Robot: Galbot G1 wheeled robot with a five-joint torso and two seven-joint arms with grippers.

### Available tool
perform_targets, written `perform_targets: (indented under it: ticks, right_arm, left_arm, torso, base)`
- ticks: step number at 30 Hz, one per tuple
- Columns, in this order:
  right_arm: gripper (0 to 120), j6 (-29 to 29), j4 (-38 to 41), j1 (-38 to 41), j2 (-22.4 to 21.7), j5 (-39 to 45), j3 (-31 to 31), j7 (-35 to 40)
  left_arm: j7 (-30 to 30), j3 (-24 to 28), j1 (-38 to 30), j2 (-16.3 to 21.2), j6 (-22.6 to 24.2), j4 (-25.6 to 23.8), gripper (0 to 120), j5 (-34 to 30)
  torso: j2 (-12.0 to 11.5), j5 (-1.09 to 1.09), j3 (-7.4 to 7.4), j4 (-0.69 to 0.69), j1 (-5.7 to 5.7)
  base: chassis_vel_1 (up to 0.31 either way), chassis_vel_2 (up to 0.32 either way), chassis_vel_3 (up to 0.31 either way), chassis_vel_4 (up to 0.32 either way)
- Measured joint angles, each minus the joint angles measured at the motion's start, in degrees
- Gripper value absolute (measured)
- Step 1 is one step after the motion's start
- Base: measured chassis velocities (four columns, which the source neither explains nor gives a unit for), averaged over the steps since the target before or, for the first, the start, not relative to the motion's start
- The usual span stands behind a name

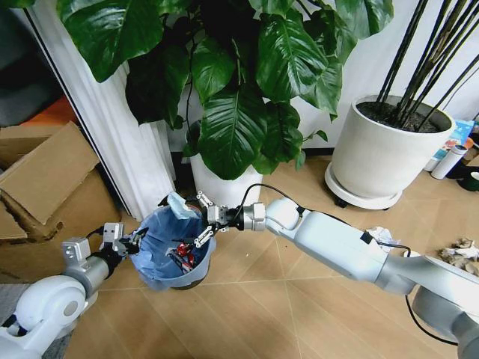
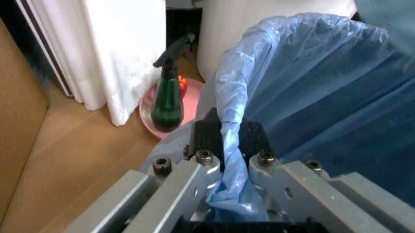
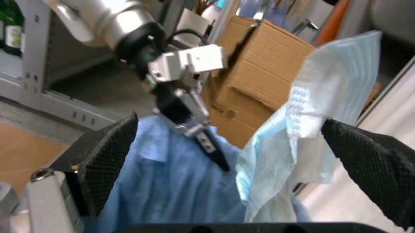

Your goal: Pick up the trash bin and place the garbage on the floor into it.

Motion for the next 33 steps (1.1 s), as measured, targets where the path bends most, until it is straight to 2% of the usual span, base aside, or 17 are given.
perform_targets:
  ticks: [15,27,33]
  right_arm:
    - [100,-0.3,-0.4,-2.0,-3.3,0.5,-0.3,-2.5]
    - [100,-0.1,-1.0,-5.4,-7.1,-0.6,4.1,-3.5]
    - [100,0.2,-1.4,-11.6,-10.1,-1.6,10.7,-3.3]
  left_arm:
    - [-0.3,-1.0,-0.7,-0.2,0.0,-0.2,0,-1.1]
    - [-0.4,-2.6,-0.6,-0.4,-0.1,-1.0,0,-2.3]
    - [-0.7,-2.2,0.0,-0.6,0.0,-1.6,0,-2.1]
  torso:
    - [0.0,0.00,0.00,-0.01,0.00]
    - [0.0,0.01,0.00,-0.01,0.00]
    - [0.0,0.01,0.00,0.00,0.00]
  base:
    - [0.000,0.000,0.000,0.000]
    - [0.000,0.000,0.000,0.000]
    - [0.000,0.000,0.000,0.000]
